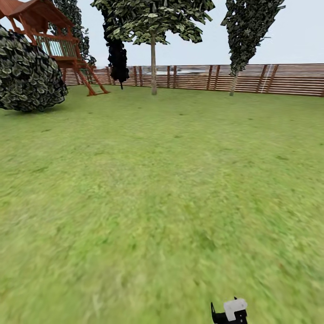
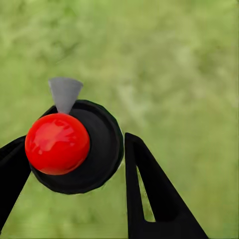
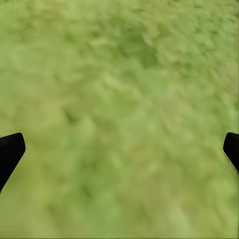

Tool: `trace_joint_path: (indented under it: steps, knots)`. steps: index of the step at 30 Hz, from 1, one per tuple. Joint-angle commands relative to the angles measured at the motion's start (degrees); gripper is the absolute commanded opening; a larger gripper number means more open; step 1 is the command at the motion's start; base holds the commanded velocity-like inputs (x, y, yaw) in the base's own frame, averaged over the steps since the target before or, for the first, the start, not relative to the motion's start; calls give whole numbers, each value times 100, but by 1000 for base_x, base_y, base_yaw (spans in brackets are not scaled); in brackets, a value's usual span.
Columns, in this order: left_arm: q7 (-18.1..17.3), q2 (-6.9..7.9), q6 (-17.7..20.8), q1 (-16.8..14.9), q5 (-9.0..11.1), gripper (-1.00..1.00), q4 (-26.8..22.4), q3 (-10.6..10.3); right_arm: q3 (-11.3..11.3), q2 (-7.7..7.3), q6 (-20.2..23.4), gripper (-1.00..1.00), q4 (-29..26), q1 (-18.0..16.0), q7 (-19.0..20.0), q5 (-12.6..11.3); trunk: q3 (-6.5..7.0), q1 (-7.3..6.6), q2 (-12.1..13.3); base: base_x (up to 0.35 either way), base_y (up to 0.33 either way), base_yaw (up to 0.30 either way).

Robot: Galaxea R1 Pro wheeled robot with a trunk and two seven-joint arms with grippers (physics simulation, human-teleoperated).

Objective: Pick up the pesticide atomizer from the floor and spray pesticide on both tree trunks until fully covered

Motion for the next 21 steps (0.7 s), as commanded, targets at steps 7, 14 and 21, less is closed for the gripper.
trace_joint_path:
  steps: [7, 14, 21]
  knots:
    - [-7, -1, -19, -4, -31, -100, 5, 36, -43, 0, -15, 100, 7, -4, -25, 61, -5, 3, -2, 340, 0, 0]
    - [-7, -1, -19, -4, -35, -100, 5, 36, -43, -1, -15, 100, 7, -4, -25, 61, -5, 3, -2, 340, 0, 0]
    - [-7, 5, -19, -4, -37, -100, 3, 36, -43, 3, -15, 100, 7, -4, -25, 61, -5, 3, -2, 340, 0, 0]
